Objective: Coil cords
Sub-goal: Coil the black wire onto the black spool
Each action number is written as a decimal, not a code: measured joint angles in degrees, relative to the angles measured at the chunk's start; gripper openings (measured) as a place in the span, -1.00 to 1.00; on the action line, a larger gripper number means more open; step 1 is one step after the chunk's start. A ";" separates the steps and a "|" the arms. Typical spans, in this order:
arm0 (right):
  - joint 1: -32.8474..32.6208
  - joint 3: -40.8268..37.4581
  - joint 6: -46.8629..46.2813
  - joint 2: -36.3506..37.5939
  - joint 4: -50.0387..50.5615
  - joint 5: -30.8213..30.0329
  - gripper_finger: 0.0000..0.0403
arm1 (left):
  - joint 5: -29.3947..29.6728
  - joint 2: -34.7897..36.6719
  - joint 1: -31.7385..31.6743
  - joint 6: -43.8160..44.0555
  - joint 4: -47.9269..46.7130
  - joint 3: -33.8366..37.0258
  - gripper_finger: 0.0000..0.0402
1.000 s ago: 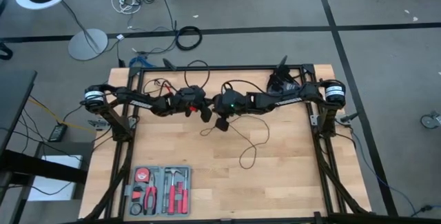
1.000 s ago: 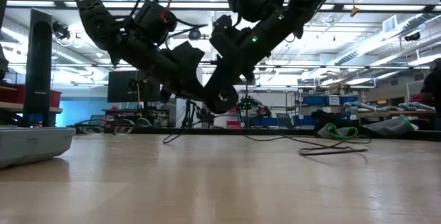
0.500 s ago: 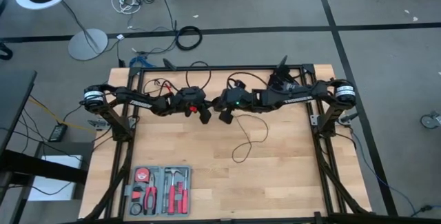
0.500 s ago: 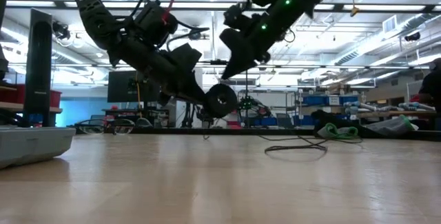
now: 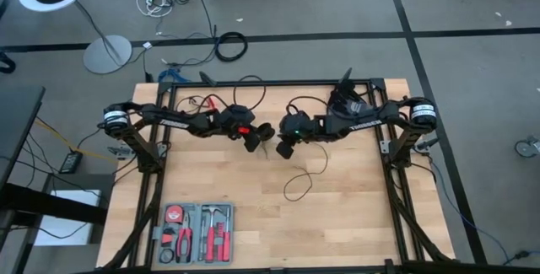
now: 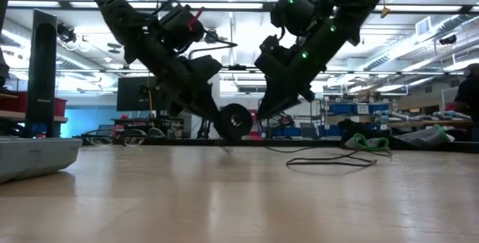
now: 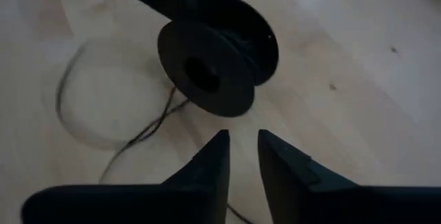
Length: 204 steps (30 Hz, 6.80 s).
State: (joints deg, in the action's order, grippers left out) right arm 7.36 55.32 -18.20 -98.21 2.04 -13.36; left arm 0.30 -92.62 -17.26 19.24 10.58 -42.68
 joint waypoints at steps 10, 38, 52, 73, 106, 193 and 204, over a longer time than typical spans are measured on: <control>-0.27 -1.86 -1.15 0.39 -2.51 2.55 -0.49 | 1.44 0.02 -1.11 -4.26 -8.32 -3.64 -1.00; -3.07 -2.11 2.86 1.61 -1.99 -0.63 -0.52 | 1.79 8.71 -1.01 -9.46 -9.35 -3.58 -1.00; -4.00 -23.47 0.13 -3.09 -63.00 -3.33 -0.55 | 2.94 16.39 -1.01 -7.23 -0.41 5.54 -1.00; -4.59 -16.38 3.06 -13.20 -54.04 4.17 -0.28 | 3.08 16.65 -1.14 -8.28 0.57 5.49 -1.00; -0.11 13.31 12.32 -13.18 -16.52 7.76 -1.00 | 3.76 16.59 -1.03 -5.22 2.04 5.47 -1.00; -12.24 3.12 -13.63 -5.60 20.24 2.16 -1.00 | -1.92 18.08 -10.93 -5.29 -2.74 5.47 -1.00; -15.22 3.05 -16.26 -4.98 22.82 -1.42 -0.87 | -2.21 18.05 -11.93 -5.27 -2.77 5.47 -1.00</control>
State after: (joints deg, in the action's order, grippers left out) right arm -7.86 58.37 -34.46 -103.20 24.86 -14.78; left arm -1.92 -74.56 -29.19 13.98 7.81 -37.21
